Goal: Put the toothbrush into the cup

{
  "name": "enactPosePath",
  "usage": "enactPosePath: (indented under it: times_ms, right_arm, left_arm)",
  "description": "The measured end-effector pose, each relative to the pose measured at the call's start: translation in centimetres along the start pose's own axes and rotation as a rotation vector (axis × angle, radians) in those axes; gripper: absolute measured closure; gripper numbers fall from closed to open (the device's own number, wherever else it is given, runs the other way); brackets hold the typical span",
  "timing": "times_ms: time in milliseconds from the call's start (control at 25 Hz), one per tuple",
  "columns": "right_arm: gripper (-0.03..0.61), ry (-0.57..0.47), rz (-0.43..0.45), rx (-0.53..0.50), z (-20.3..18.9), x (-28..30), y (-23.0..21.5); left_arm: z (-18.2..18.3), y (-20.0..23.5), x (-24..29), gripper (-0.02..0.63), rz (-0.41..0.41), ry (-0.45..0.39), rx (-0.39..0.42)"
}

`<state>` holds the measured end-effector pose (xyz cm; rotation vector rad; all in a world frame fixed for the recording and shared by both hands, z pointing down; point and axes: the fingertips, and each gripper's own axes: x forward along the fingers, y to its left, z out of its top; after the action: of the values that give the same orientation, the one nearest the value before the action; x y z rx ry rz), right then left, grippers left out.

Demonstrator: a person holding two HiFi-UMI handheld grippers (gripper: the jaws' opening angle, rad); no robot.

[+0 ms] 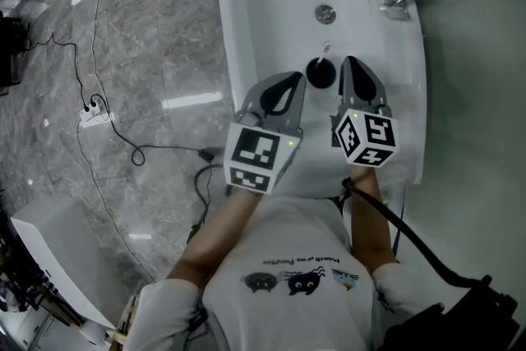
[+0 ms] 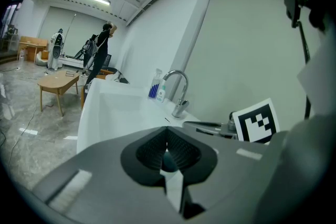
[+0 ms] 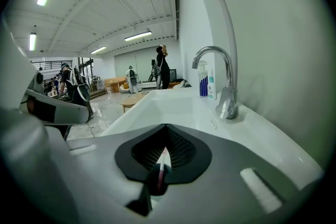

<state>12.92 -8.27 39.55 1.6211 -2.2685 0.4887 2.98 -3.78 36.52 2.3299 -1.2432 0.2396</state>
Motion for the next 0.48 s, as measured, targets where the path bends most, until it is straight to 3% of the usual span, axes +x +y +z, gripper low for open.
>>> enactPosePath:
  times_ms: [480]
  right_arm:
    - [0.578,0.001,-0.010,-0.005,0.06,-0.20,-0.25]
  left_arm:
    - [0.31,-0.11,-0.15,0.614,0.001,-0.005,0.006]
